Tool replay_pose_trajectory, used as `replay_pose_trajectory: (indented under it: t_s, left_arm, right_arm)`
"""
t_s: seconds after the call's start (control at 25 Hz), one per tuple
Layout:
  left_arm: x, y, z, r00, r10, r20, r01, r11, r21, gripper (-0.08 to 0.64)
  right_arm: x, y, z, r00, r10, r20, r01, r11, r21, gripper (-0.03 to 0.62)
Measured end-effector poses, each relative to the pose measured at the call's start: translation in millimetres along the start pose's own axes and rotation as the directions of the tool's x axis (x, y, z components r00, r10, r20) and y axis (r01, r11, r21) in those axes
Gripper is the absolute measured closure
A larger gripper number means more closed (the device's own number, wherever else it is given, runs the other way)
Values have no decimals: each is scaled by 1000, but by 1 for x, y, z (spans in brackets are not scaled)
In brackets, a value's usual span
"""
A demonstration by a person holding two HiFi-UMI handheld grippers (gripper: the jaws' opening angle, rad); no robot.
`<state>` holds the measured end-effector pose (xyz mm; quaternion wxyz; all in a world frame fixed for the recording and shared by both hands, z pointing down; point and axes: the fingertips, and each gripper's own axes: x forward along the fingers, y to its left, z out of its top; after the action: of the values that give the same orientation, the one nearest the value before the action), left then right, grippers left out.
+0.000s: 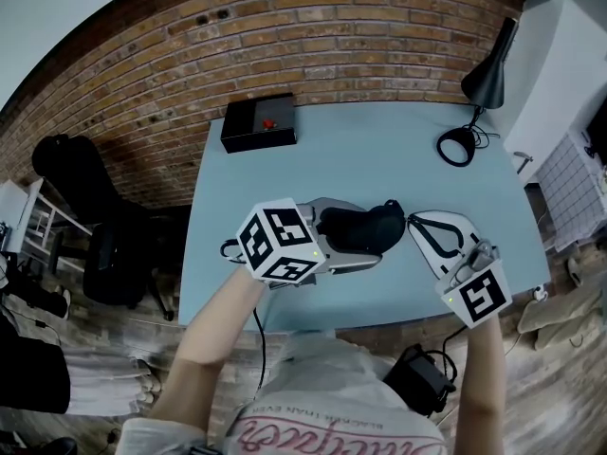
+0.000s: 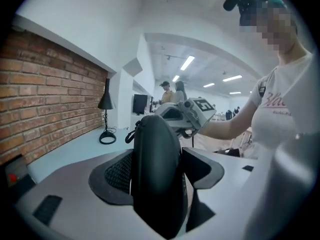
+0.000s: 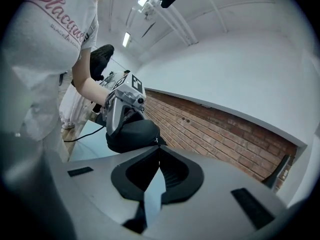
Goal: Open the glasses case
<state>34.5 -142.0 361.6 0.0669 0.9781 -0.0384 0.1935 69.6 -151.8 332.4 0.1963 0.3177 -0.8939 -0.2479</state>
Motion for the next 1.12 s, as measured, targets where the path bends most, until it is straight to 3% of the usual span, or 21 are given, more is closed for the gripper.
replay_pose_trajectory:
  t_s: [0.16,0.28,0.48,0.8,0.96,1.04,1.12]
  left_arm:
    - [7,0,-11,989,49,-137,-33,993,116,247]
    - [13,1,-20,966,98,-238,-49,978,201,247]
    - [16,8,-35,881,231,-412,-49,912,407,247]
    - [21,8,-59,784,307,-539,39,843,537,247]
    - [21,7,-66,782,297,-547,42,852,523,247]
    - [20,9,-65,800,285,-528,17,869,495,247]
    - [18,12,-59,838,280,-469,-30,881,473,244]
  right_arm:
    - [3,2,-3,999,27,-45,-29,998,-54,574]
    - [5,5,-8,996,30,-86,-42,989,-141,574]
    - [13,15,-15,978,45,-203,-116,928,-354,574]
    - [22,36,-24,952,79,-297,-226,833,-505,572]
    - [25,40,-22,953,79,-292,-224,832,-507,572]
    - [26,39,-23,955,66,-290,-207,848,-488,572]
    - [26,33,-22,962,42,-272,-162,883,-439,574]
